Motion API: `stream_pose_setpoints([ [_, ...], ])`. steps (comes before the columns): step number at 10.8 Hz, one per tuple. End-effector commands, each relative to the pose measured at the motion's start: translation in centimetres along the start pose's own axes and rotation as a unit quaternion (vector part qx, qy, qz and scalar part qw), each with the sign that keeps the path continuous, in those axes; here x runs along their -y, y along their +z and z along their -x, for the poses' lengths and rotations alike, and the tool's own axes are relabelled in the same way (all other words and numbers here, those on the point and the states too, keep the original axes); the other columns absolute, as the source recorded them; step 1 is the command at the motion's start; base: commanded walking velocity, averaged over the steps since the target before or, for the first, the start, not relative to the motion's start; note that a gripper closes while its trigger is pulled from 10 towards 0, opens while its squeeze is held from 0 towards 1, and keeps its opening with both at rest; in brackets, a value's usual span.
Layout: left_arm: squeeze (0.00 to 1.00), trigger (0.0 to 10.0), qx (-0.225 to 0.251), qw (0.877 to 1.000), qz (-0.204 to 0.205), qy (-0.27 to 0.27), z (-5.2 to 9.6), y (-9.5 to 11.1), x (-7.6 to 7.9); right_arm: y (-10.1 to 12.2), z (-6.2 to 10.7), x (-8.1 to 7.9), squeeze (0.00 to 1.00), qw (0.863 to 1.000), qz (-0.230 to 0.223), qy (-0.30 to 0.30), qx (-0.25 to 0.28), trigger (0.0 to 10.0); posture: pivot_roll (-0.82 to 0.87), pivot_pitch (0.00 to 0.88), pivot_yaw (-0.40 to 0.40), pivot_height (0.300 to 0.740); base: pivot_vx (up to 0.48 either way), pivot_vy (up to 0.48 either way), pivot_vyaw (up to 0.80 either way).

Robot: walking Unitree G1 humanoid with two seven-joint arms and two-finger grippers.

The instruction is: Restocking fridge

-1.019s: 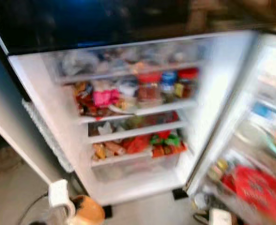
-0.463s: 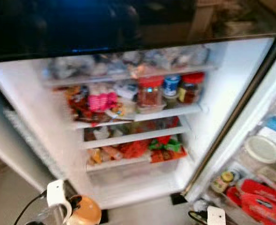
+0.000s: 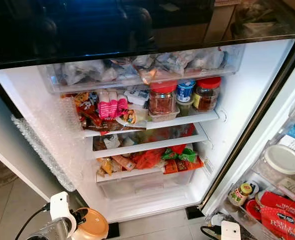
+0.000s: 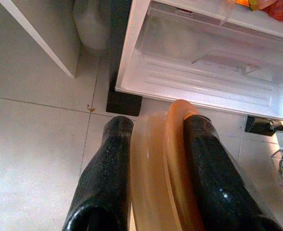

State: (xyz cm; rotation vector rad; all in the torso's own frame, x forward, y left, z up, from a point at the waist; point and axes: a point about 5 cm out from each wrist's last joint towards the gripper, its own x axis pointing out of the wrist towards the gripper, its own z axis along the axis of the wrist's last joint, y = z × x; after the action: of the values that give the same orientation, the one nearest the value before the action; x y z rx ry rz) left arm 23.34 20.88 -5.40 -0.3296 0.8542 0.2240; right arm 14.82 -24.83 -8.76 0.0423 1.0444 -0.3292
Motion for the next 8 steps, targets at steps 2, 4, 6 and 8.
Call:
stream_pose_setpoints([
  [2,0.00,10.0,0.005,1.000,0.009,-0.004,0.03,-0.05,-0.07,-0.20,0.02,0.24,0.00,1.000,0.009,-0.007,-0.006,10.0,0.06,0.000,0.013,0.740,0.000,0.000,0.00],
  [4,0.00,10.0,0.007,1.000,0.008,-0.009,0.04,-0.05,-0.09,-0.28,0.03,0.17,0.00,1.000,0.008,-0.005,-0.007,10.0,0.05,0.000,0.019,0.712,0.000,0.000,0.00],
  [6,0.00,10.0,0.006,1.000,0.007,-0.011,0.05,-0.05,-0.10,-0.27,0.02,0.17,0.00,1.000,0.017,-0.005,-0.008,10.0,0.05,0.000,0.020,0.672,0.000,0.000,0.00],
  [8,0.00,10.0,0.006,1.000,0.007,-0.011,0.05,-0.06,-0.10,-0.14,0.03,0.15,0.00,1.000,0.014,-0.003,-0.001,10.0,0.05,0.000,0.019,0.652,0.000,0.000,0.00],
])
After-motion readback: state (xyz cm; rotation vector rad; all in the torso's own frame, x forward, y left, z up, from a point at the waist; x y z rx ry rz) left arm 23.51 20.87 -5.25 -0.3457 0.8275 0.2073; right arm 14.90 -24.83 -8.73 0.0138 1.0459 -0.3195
